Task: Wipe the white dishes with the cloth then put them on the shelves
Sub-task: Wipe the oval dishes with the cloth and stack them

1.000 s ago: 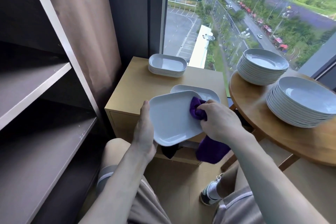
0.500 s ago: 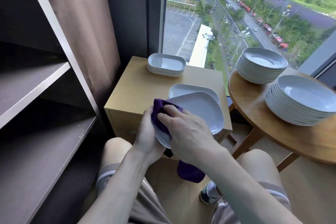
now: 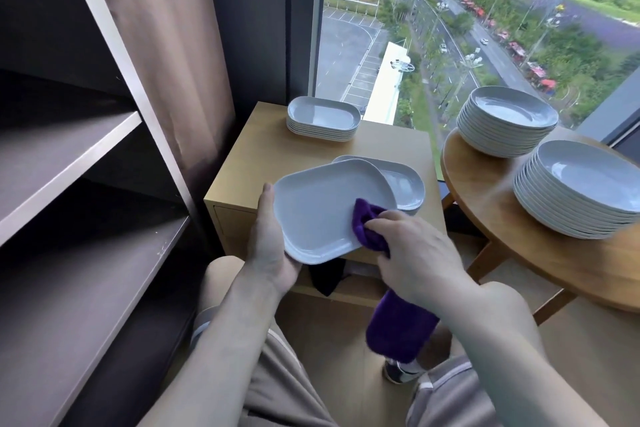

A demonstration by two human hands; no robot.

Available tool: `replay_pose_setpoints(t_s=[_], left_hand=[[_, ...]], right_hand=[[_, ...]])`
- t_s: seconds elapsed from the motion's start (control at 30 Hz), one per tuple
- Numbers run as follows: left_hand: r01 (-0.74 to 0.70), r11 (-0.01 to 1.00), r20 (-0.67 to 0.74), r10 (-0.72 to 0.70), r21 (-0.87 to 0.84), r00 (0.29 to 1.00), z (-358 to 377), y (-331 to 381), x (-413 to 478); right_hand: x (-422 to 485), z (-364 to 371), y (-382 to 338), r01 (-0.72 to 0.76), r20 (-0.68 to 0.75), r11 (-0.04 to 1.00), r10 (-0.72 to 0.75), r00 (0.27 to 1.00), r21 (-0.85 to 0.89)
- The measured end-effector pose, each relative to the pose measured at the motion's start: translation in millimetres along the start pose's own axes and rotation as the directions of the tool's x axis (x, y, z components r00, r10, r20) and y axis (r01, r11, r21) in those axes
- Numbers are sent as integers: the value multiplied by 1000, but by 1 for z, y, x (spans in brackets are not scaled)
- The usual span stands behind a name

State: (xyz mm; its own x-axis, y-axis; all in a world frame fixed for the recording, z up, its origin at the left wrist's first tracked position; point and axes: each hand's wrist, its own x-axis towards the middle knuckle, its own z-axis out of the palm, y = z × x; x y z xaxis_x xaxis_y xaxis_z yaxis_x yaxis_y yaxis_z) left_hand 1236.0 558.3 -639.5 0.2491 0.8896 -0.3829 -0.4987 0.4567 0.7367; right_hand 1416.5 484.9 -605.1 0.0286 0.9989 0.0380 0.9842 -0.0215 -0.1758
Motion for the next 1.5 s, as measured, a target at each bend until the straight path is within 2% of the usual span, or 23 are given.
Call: replay_pose_setpoints(t_s=[0.13, 0.3, 0.47, 0.57, 0.67, 0.8, 0.9, 1.1, 1.23, 1.5], left_hand=[[-3, 992, 24, 0, 123, 1000, 6, -5, -4], [26, 980, 82, -43, 197, 996, 13, -20, -8], [35, 980, 39, -43, 196, 998, 10, -22, -4], [83, 991, 7, -85, 102, 996, 9, -25, -4], [111, 994, -10, -111, -16, 994, 4, -24, -3], [89, 995, -54, -92, -55, 994, 5, -17, -5], [43, 999, -73, -44, -11, 996, 7, -11, -5], [18, 990, -71, -8, 137, 997, 4, -8, -7], [-12, 974, -42, 21, 226, 999, 0, -4, -6], [53, 962, 11, -58, 269, 998, 3, -14, -14]], right_hand=[[11, 4, 16, -129, -38, 990, 127, 991, -48], [25, 2, 6, -150, -63, 989, 148, 987, -14], [20, 7, -31, 42, -39, 999, -42, 998, 17], [8, 12, -57, 174, -20, 984, -174, 985, 39], [-4, 11, -68, 223, 28, 974, -224, 974, 48], [-17, 4, -62, 243, 78, 969, -246, 966, 50], [-27, 7, -48, 201, 52, 976, -206, 977, 83], [-30, 22, -7, 31, -25, 989, -28, 999, 143], [-14, 27, 25, -101, -4, 976, 104, 995, 192], [20, 26, 38, -96, -56, 973, 111, 992, 211]])
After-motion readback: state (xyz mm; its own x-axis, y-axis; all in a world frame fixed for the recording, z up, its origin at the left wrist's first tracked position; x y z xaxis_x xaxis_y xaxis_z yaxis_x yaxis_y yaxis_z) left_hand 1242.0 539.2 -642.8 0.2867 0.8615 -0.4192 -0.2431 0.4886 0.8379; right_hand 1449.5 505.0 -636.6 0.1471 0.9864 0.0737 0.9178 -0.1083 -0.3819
